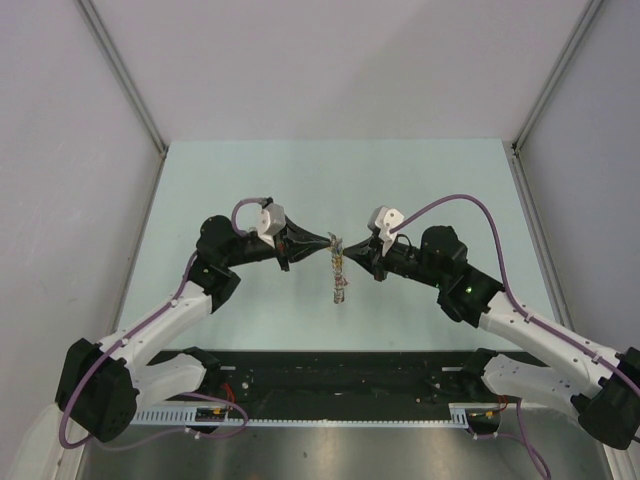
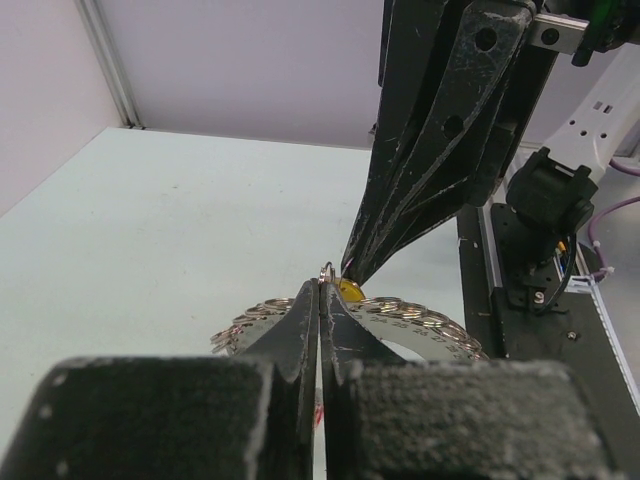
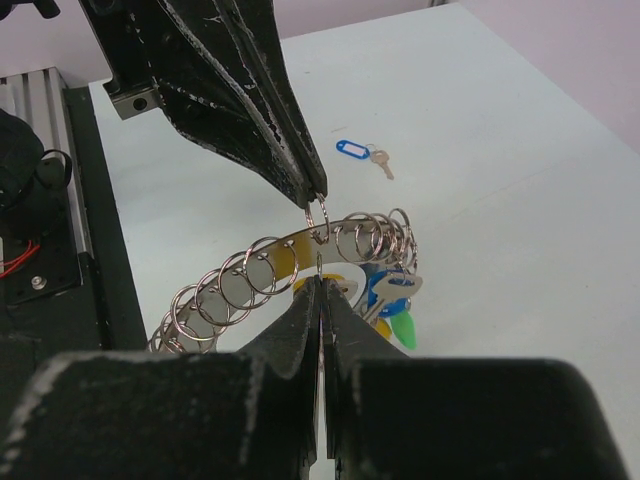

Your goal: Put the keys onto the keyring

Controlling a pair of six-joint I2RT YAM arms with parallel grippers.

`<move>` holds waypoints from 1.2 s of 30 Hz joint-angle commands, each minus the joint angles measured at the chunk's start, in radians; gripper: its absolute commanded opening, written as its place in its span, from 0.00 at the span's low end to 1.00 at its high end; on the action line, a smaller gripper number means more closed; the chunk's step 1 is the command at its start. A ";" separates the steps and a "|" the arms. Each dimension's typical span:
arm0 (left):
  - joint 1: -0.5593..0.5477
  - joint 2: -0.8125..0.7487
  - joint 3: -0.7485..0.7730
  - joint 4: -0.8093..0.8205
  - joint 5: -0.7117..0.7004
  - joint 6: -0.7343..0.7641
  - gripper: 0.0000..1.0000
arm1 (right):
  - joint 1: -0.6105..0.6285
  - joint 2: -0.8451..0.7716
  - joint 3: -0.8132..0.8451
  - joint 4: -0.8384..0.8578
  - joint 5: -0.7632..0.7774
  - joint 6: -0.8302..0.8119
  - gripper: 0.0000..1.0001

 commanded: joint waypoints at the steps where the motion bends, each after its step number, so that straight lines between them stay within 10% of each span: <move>1: -0.008 -0.016 0.006 0.094 0.022 -0.021 0.00 | -0.005 0.006 -0.002 0.059 -0.016 0.007 0.00; 27: -0.054 0.035 0.011 0.077 0.016 -0.021 0.00 | -0.005 -0.004 -0.002 0.074 -0.036 0.024 0.00; 36: -0.163 0.102 -0.084 0.104 -0.251 -0.058 0.00 | -0.003 0.050 -0.004 0.016 -0.025 0.059 0.00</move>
